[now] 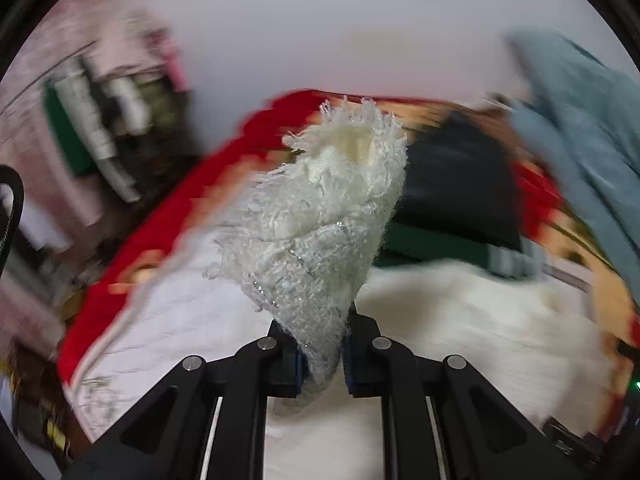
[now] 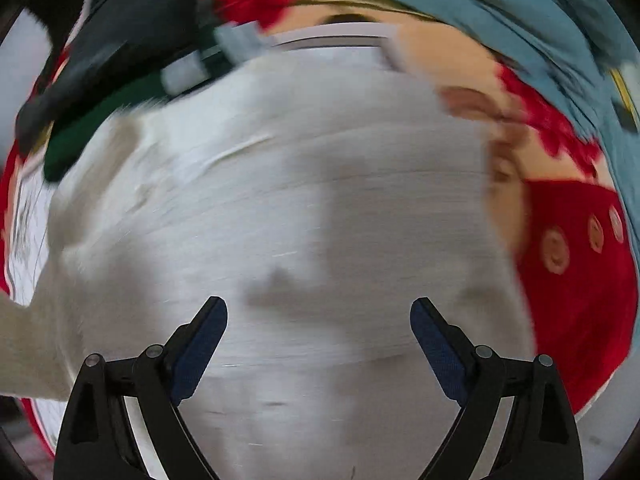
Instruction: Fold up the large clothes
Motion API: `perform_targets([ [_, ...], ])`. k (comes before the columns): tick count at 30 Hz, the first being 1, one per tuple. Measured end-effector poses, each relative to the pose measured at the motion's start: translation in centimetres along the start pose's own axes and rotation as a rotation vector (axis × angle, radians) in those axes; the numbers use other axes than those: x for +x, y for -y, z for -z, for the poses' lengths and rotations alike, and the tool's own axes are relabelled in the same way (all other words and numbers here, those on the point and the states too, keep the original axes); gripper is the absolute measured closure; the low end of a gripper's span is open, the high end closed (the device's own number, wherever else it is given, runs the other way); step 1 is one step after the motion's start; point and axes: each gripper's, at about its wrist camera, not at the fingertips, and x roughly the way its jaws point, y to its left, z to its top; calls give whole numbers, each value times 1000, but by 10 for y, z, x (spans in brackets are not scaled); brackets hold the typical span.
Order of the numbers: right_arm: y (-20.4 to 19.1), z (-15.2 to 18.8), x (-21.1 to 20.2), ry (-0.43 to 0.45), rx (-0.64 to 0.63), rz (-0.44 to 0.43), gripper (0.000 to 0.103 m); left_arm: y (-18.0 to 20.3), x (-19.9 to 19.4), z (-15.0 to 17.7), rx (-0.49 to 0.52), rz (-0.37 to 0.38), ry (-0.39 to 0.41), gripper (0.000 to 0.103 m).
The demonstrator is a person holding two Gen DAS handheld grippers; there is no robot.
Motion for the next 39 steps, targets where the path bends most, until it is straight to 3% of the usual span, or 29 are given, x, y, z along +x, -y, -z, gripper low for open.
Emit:
perform_targets([
  [4, 83, -15, -2, -12, 92, 19, 9, 116, -4, 22, 127, 158, -76, 92],
  [7, 128, -21, 5, -23, 121, 42, 9, 181, 3, 45, 221, 213, -135, 92],
  [12, 181, -24, 29, -71, 162, 38, 9, 237, 21, 76, 309, 223, -237, 87],
  [15, 199, -23, 37, -97, 187, -4, 9, 236, 26, 88, 294, 246, -274, 66],
  [16, 203, -24, 40, -103, 195, -21, 9, 233, 28, 89, 290, 267, -288, 34],
  [17, 207, -24, 41, -109, 202, -40, 9, 232, 27, 91, 285, 279, -302, 9],
  [22, 212, -32, 30, -94, 223, -152, 9, 205, 21, 82, 213, 283, -327, 8],
  [26, 200, -48, 21, -71, 249, -352, 9, 147, 15, 71, 78, 225, -354, 8],
  [28, 179, -62, 23, -84, 233, -472, 9, 115, 17, 64, 28, 152, -342, 8],
  [30, 150, -73, 36, -117, 183, -538, 9, 88, 25, 59, -8, 71, -332, 8],
  [33, 103, -85, 72, -197, 82, -525, 10, 57, 55, 53, -5, -65, -323, 8],
  [34, 89, -86, 86, -243, 51, -531, 31, 48, 69, 51, -1, -106, -324, 8],
  [35, 78, -86, 97, -286, 17, -533, 83, 40, 78, 50, -3, -129, -326, 8],
  [37, 69, -86, 103, -298, -3, -472, 88, 22, 98, 44, -17, -169, -324, 8],
  [39, 70, -92, 85, -230, -13, -449, 89, 12, 106, 38, -29, -173, -311, 8],
])
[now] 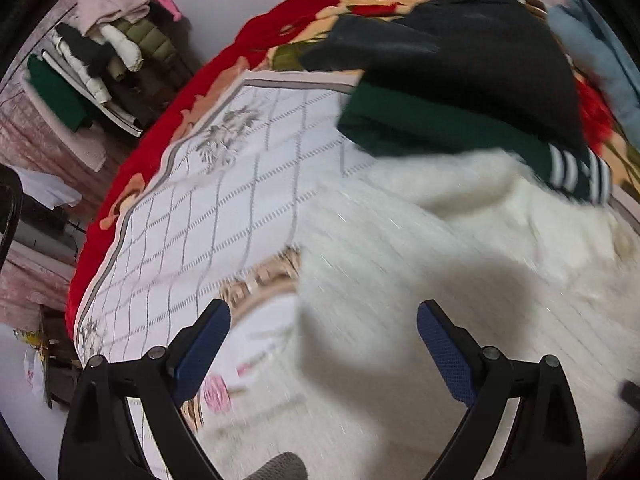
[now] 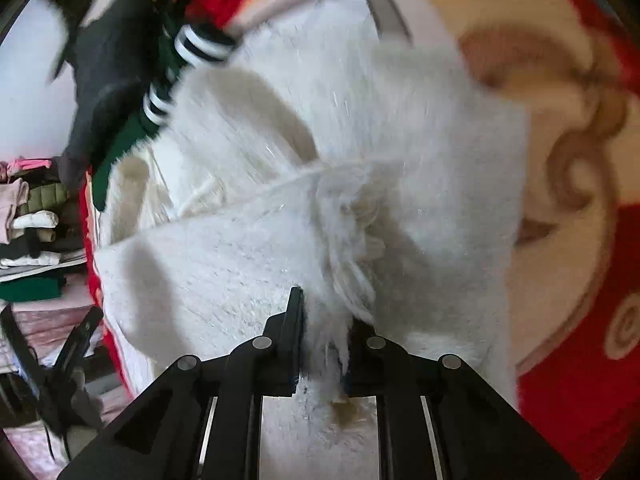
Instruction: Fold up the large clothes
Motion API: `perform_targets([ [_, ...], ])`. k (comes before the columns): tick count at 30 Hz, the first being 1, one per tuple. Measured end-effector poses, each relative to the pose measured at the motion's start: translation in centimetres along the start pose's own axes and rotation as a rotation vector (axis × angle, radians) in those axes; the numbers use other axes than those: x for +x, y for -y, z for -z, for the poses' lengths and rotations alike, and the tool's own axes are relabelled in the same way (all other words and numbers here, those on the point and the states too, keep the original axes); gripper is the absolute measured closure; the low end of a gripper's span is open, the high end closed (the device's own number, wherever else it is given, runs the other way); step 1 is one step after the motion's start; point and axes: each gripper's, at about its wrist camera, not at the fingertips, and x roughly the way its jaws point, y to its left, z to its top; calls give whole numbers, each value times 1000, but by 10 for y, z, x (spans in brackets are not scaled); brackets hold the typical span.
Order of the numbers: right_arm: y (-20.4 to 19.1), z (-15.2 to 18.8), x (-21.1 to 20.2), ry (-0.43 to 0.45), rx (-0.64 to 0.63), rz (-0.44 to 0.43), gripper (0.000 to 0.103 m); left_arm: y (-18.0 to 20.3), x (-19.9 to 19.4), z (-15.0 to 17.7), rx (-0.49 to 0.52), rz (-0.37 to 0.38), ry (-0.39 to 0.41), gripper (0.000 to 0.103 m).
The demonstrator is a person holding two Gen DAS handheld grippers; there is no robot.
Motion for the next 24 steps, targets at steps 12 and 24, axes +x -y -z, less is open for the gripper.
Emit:
perform_targets([
  [12, 6, -8, 27, 70, 70, 225, 87, 9, 92, -9, 17, -11, -109, 0],
  [24, -18, 6, -63, 211, 8, 257, 62, 26, 53, -33, 114, -37, -11, 0],
])
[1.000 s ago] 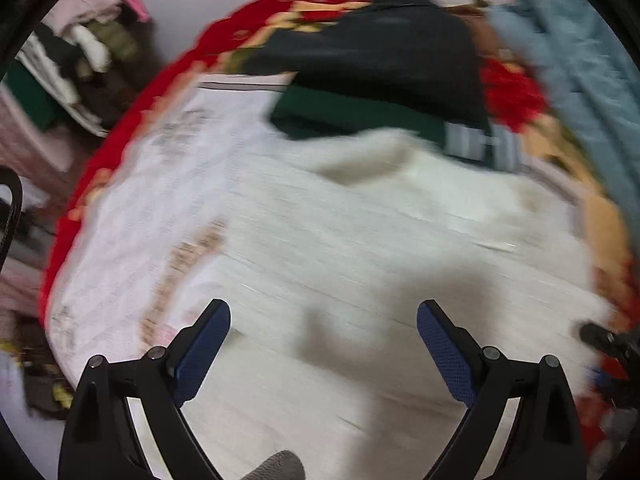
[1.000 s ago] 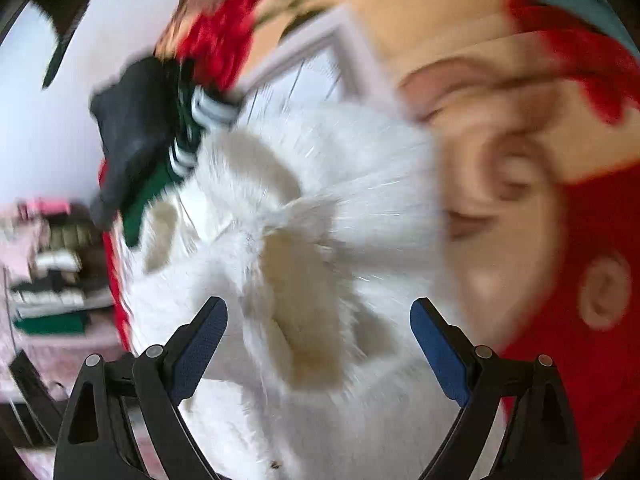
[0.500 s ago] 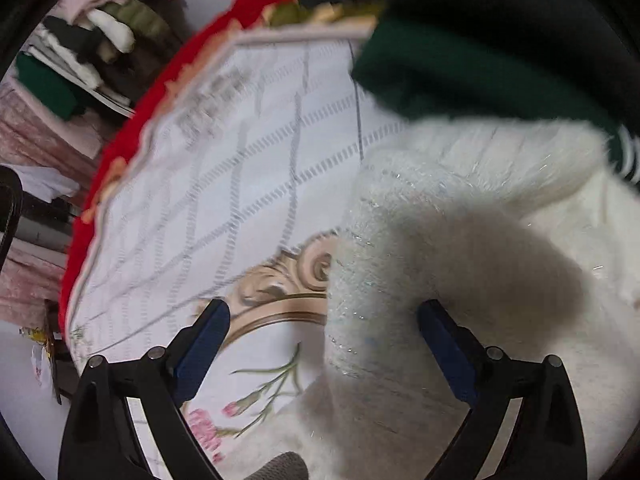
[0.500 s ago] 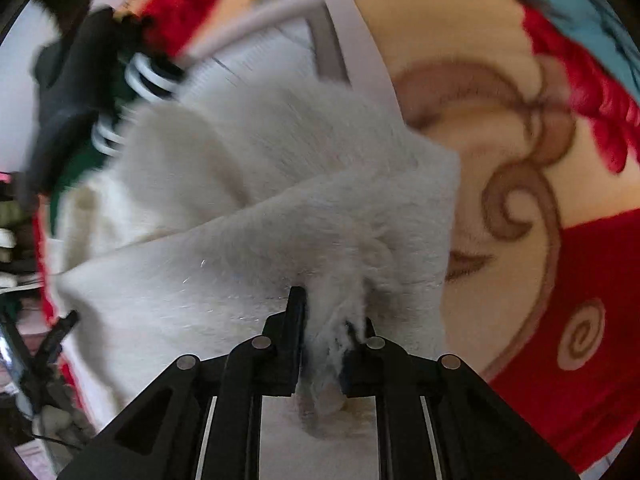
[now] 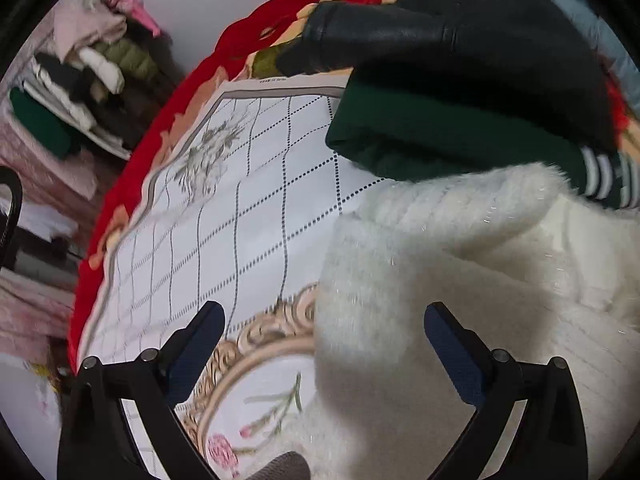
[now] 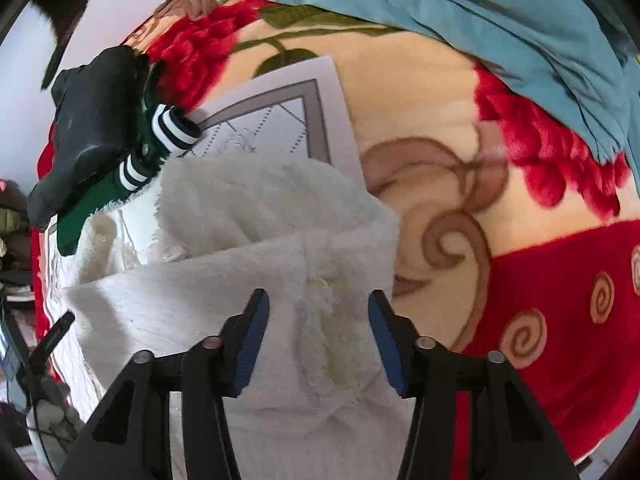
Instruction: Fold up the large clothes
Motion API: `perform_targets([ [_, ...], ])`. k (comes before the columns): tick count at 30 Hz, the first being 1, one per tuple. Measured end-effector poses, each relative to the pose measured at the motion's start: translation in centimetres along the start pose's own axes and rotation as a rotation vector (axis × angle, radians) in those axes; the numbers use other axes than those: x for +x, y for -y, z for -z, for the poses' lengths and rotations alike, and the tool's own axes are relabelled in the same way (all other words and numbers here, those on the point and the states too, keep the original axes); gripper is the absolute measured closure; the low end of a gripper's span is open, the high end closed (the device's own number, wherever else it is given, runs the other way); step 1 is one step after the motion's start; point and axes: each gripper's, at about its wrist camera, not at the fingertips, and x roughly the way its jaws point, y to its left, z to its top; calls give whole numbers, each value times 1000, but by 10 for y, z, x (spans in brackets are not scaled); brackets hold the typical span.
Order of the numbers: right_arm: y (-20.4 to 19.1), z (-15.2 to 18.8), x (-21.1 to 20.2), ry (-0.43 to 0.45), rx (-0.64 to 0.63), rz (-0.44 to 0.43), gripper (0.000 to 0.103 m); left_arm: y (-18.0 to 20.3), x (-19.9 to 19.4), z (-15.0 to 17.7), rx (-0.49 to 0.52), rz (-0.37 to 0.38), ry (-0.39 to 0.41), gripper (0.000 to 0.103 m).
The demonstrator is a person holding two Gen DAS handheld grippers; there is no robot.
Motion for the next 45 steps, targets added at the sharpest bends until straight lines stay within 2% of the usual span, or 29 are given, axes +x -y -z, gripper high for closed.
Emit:
perform_targets([
  [1, -1, -2, 4, -14, 5, -22, 85, 5, 13, -2, 14, -6, -18, 0],
  [2, 0, -5, 10, -31, 15, -54, 90, 7, 22, -4, 22, -10, -32, 0],
  [4, -3, -3, 37, -89, 14, -36, 90, 16, 47, -4, 53, -2, -79, 0],
  [6, 3, 0, 78, -178, 24, 21, 89, 16, 50, -6, 46, 18, -72, 0],
  [7, 6, -2, 88, -199, 38, 5, 88, 16, 47, -7, 56, 14, -67, 0],
  [10, 9, -10, 74, -214, 93, -8, 87, 8, 25, -7, 52, 36, -44, 0],
  [12, 4, -7, 36, -153, 46, -1, 80, 0, 1, -1, 20, 93, -31, 0],
  [14, 2, 5, 9, -116, -20, 57, 52, 3, -15, 7, 15, 113, -29, 0],
  [16, 3, 22, 1, -139, -110, 143, 48, 12, -34, 21, 26, 145, -28, 0],
  [19, 9, 40, 29, -259, -233, 198, 48, 43, -49, 48, 58, 188, -50, 0],
  [20, 10, 43, 42, -297, -260, 198, 50, 57, -49, 57, 75, 191, -65, 0],
  [21, 11, 45, 54, -322, -281, 191, 56, 74, -44, 66, 94, 186, -81, 0],
  [22, 12, 44, 66, -334, -291, 189, 91, 91, -37, 73, 116, 164, -88, 0],
  [23, 16, 42, 72, -328, -271, 153, 96, 104, -30, 78, 139, 131, -94, 0],
  [25, 39, 35, 75, -283, -129, 97, 96, 115, -19, 83, 136, 114, -98, 0],
  [27, 82, 37, 87, -311, 121, -5, 95, 114, -18, 81, 78, 114, -84, 0],
  [29, 92, 38, 95, -327, 177, -58, 95, 116, -22, 81, 62, 75, -76, 0],
  [30, 88, 36, 95, -340, 134, -58, 95, 117, -26, 83, 51, 48, -74, 0],
  [33, 83, 29, 88, -378, 51, -92, 86, 116, -46, 89, 26, -57, -69, 0],
  [34, 84, 27, 81, -385, 18, -118, 79, 114, -59, 92, 2, -91, -64, 0],
  [35, 86, 25, 73, -385, -18, -138, 62, 112, -71, 97, -20, -121, -61, 0],
  [36, 89, 23, 62, -371, -59, -156, 51, 110, -83, 102, -33, -144, -56, 0],
  [37, 92, 22, 54, -357, -83, -164, 35, 110, -95, 109, -40, -167, -51, 0],
  [38, 98, 21, 42, -338, -121, -166, 31, 113, -114, 121, -38, -207, -47, 0],
  [41, 123, 22, 14, -284, -211, -109, 31, 130, -146, 155, 30, -298, -47, 0],
  [43, 150, 20, -1, -259, -249, -54, 31, 157, -170, 195, 125, -368, -51, 0],
  [45, 178, 20, -12, -250, -264, 7, 31, 178, -181, 227, 190, -372, -75, 0],
])
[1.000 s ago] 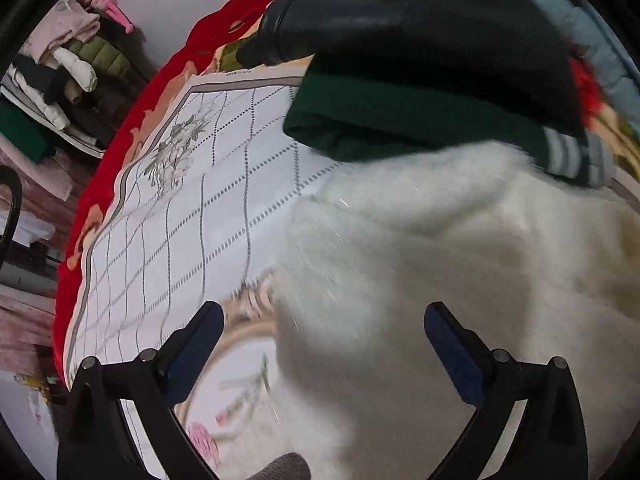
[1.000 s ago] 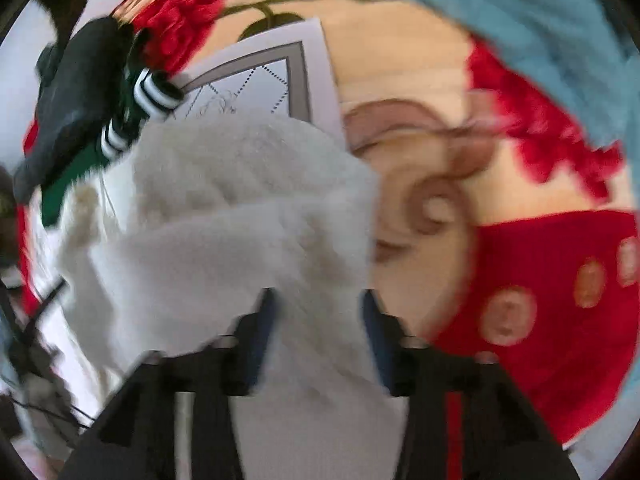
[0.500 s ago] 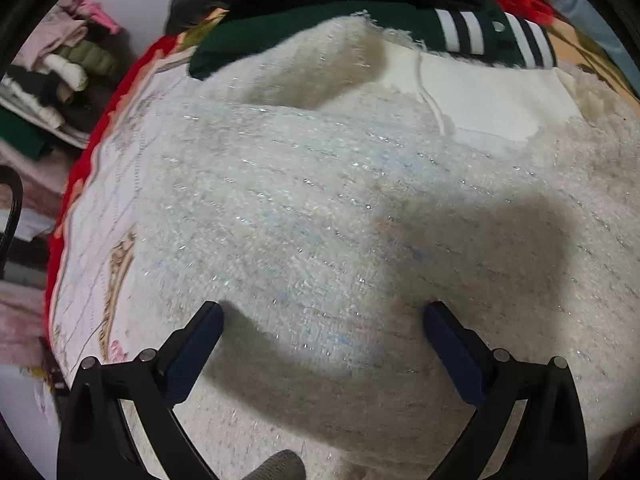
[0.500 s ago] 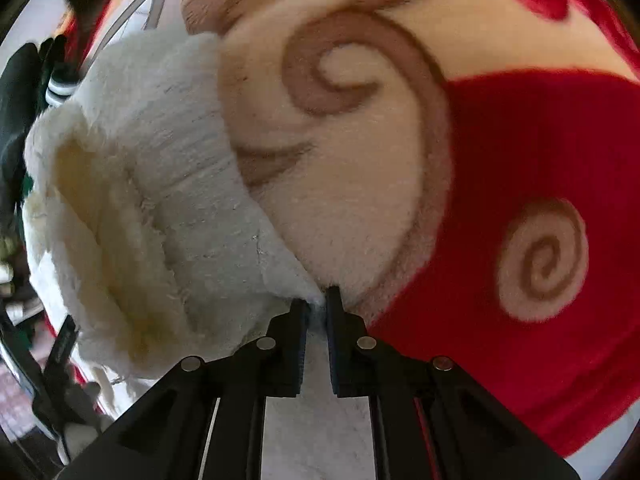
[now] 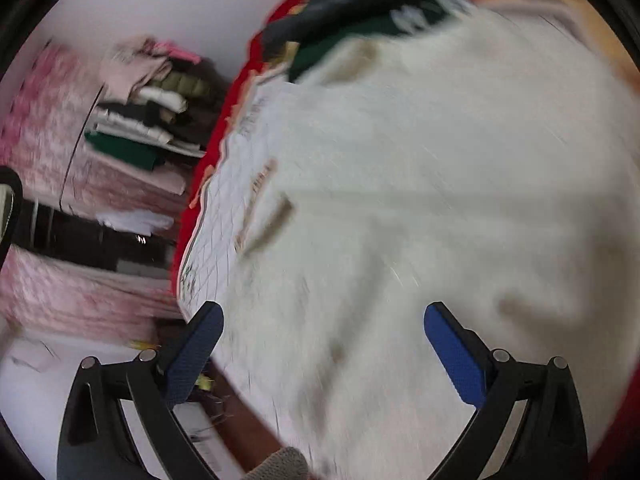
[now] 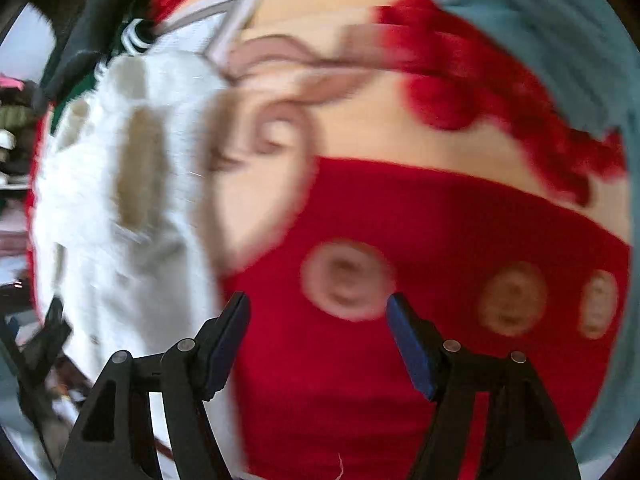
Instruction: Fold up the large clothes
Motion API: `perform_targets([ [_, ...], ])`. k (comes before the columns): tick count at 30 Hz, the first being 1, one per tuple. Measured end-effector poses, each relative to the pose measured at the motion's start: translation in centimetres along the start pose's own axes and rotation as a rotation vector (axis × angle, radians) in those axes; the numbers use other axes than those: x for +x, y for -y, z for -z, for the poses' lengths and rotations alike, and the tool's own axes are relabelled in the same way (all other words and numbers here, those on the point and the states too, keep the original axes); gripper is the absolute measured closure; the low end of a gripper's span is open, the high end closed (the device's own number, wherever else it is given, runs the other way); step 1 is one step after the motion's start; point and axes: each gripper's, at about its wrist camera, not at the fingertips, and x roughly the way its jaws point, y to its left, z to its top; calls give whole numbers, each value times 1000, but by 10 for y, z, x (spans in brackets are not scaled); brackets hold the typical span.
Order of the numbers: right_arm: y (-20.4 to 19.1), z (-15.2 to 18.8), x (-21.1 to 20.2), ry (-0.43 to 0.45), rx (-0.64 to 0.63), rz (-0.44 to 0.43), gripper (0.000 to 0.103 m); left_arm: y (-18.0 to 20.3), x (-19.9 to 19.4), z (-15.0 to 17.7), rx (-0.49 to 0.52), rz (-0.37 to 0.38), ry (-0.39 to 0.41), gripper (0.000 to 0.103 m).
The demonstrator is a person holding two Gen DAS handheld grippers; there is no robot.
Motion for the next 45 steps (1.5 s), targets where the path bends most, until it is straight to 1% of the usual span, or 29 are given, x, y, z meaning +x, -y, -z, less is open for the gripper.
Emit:
perform_targets([
  [3, 36, 10, -7, -12, 20, 46, 31, 40, -33, 43, 78, 39, -17, 0],
  [5, 60, 18, -8, -25, 49, 56, 31, 63, -53, 68, 102, 96, -42, 0],
  [7, 71, 28, -7, -42, 67, 83, 31, 80, -67, 82, 126, 118, -44, 0],
  [9, 87, 33, -5, -51, 82, 108, 31, 104, -80, 99, 168, 107, -16, 0],
  [11, 93, 34, -3, -55, 86, 123, 31, 126, -82, 111, 228, 53, 19, 0],
  [12, 96, 35, -2, -56, 87, 129, 31, 137, -75, 116, 256, 17, 29, 0],
  [14, 99, 35, 1, -58, 85, 131, 31, 151, -52, 118, 288, -20, -14, 0],
  [15, 100, 35, 2, -56, 86, 130, 31, 152, -42, 117, 283, -36, -36, 0],
  [18, 94, 25, 11, -43, 78, 124, 31, 140, -12, 108, 206, -43, -105, 0],
  [21, 81, 18, 25, -34, 71, 91, 31, 122, 2, 93, 135, -29, -111, 1],
  [22, 75, 15, 31, -39, 68, 78, 31, 115, 3, 89, 118, -25, -96, 17],
  [23, 71, 11, 38, -41, 68, 56, 31, 106, 3, 85, 92, -16, -78, 45],
  [24, 65, 6, 45, -40, 67, 11, 31, 94, 2, 81, 54, 35, -69, 56],
  [25, 61, 3, 49, -35, 67, -30, 31, 85, -1, 78, 25, 76, -73, 73],
  [26, 56, -1, 50, -20, 70, -73, 31, 76, -2, 76, 5, 115, -69, 88],
  [29, 33, -18, 47, 54, 61, -269, 30, 54, -7, 70, -14, 155, -48, 90],
  [30, 24, -23, 43, 83, 55, -342, 27, 48, -8, 68, -13, 168, -43, 91],
  [31, 18, -28, 42, 100, 48, -396, 16, 42, -7, 66, -12, 181, -40, 91],
  [32, 9, -33, 39, 123, 38, -470, 11, 39, -7, 64, -13, 194, -41, 91],
  [33, -2, -39, 36, 149, 27, -546, 10, 36, -7, 61, -14, 206, -41, 91],
  [35, -23, -45, 30, 172, 3, -629, 8, 31, -6, 58, -22, 236, -45, 91],
  [37, -44, -49, 30, 170, -14, -678, 2, 34, -10, 59, -24, 262, -55, 91],
  [38, -56, -55, 35, 150, -16, -692, 2, 34, -9, 58, -29, 282, -61, 91],
  [40, -77, -65, 54, 78, 0, -669, 3, 30, -6, 57, -29, 321, -70, 91],
  [41, -87, -71, 68, 16, 21, -654, 10, 27, -4, 57, -28, 341, -73, 91],
  [42, -98, -78, 79, -18, 44, -660, 24, 23, -2, 56, -28, 366, -78, 91],
  [43, -108, -80, 88, -50, 73, -637, 55, 18, 0, 57, -26, 387, -79, 91],
  [44, -117, -84, 92, -48, 88, -604, 63, 12, 1, 56, -16, 420, -78, 91],
  [45, -122, -84, 89, -35, 97, -586, 68, 7, 2, 56, -12, 439, -78, 91],
])
